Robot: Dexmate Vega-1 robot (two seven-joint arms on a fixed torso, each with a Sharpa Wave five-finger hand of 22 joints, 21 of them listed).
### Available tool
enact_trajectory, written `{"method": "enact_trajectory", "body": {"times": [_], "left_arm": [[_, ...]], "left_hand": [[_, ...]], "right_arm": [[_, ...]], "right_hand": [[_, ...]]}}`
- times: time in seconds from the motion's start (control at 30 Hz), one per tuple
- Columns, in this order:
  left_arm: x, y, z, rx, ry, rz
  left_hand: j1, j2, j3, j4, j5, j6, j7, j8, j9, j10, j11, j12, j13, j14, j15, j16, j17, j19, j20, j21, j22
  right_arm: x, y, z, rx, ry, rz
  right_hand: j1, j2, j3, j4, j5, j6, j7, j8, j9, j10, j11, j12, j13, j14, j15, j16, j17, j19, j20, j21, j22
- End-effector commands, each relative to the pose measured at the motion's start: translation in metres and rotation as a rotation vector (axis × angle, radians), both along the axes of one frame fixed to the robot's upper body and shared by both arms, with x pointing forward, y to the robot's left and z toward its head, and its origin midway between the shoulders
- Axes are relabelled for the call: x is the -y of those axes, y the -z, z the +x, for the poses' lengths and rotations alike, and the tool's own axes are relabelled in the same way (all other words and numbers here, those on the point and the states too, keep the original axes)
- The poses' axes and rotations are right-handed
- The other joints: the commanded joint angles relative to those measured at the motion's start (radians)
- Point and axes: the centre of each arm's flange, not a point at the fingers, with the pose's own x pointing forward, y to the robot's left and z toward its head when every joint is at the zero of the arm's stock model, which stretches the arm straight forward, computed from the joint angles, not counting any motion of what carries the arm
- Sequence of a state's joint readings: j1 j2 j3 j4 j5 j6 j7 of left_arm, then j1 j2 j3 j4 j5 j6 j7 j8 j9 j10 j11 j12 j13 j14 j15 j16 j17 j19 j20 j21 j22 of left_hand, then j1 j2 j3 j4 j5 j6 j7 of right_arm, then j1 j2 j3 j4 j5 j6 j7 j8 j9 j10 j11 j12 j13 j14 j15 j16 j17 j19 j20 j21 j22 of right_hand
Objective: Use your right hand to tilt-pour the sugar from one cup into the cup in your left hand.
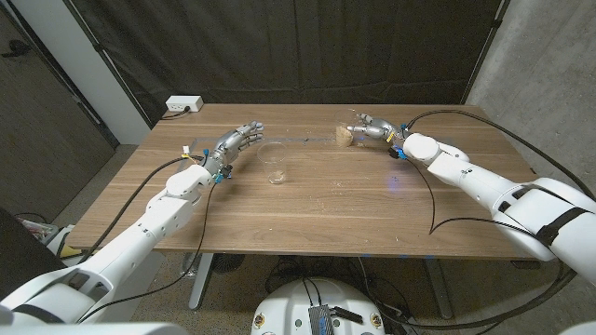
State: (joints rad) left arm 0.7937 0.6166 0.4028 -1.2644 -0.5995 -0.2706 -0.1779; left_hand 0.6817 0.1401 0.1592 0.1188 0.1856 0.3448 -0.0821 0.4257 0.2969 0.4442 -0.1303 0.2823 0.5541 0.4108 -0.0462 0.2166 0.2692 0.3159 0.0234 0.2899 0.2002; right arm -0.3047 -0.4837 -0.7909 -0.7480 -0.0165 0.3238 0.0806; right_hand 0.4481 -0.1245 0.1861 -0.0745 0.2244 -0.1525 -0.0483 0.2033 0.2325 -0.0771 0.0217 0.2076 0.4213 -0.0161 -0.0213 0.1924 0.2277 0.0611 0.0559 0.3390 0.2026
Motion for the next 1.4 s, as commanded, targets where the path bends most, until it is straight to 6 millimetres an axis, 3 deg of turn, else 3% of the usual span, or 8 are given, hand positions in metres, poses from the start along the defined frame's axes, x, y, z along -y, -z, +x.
{"method": "enact_trajectory", "body": {"times": [0.03,0.43,0.77,1.4], "left_arm": [[-0.005,-0.001,0.006,0.002,0.008,0.024],[-0.006,-0.001,0.011,0.009,0.02,0.041],[-0.003,-0.001,0.013,0.022,0.038,0.048],[-0.012,0.0,0.012,0.026,0.029,0.043]], "left_hand": [[-0.004,0.001,0.007,-0.002,0.003,0.005,0.0,-0.003,0.003,0.004,-0.001,-0.003,0.003,0.0,-0.1,0.001,-0.001,-0.005,0.001,-0.004,0.002],[-0.006,-0.001,0.01,-0.004,0.003,0.004,0.001,-0.004,0.002,0.002,-0.002,-0.005,0.004,-0.003,-0.1,0.0,-0.002,-0.008,0.001,-0.006,0.002],[-0.006,-0.003,0.012,-0.006,0.003,0.004,0.003,-0.005,0.002,0.0,0.001,-0.007,0.004,-0.005,-0.098,-0.001,-0.003,-0.008,0.002,-0.006,0.002],[-0.008,-0.006,0.016,-0.01,0.003,0.002,0.003,-0.007,0.001,-0.001,-0.002,-0.01,0.005,-0.009,-0.098,-0.001,-0.005,-0.009,0.002,-0.007,0.002]], "right_arm": [[-0.011,0.007,0.007,0.0,0.019,0.055],[-0.016,0.025,0.005,-0.003,0.033,0.12],[-0.019,0.027,-0.004,-0.002,0.033,0.138],[-0.054,0.026,-0.002,-0.01,-0.037,0.175]], "right_hand": [[-0.001,-0.008,-0.003,0.0,0.008,-0.016,-0.001,-0.003,-0.001,-0.011,0.016,0.005,0.002,-0.013,0.014,0.0,-0.002,-0.003,0.012,-0.007,0.003],[0.003,-0.008,-0.004,-0.005,0.012,-0.026,-0.002,-0.003,-0.001,-0.019,0.025,0.006,0.0,-0.027,0.029,-0.003,-0.005,-0.003,0.017,-0.01,0.003],[0.005,-0.006,-0.004,-0.007,0.013,-0.028,-0.004,-0.001,-0.002,-0.025,0.03,0.006,-0.001,-0.03,0.032,-0.002,-0.006,-0.001,0.02,-0.01,0.003],[0.007,-0.007,-0.006,-0.011,0.016,-0.032,-0.004,0.001,-0.002,-0.029,0.035,0.007,-0.005,-0.034,0.041,0.0,-0.009,0.005,0.019,-0.011,0.003]]}}
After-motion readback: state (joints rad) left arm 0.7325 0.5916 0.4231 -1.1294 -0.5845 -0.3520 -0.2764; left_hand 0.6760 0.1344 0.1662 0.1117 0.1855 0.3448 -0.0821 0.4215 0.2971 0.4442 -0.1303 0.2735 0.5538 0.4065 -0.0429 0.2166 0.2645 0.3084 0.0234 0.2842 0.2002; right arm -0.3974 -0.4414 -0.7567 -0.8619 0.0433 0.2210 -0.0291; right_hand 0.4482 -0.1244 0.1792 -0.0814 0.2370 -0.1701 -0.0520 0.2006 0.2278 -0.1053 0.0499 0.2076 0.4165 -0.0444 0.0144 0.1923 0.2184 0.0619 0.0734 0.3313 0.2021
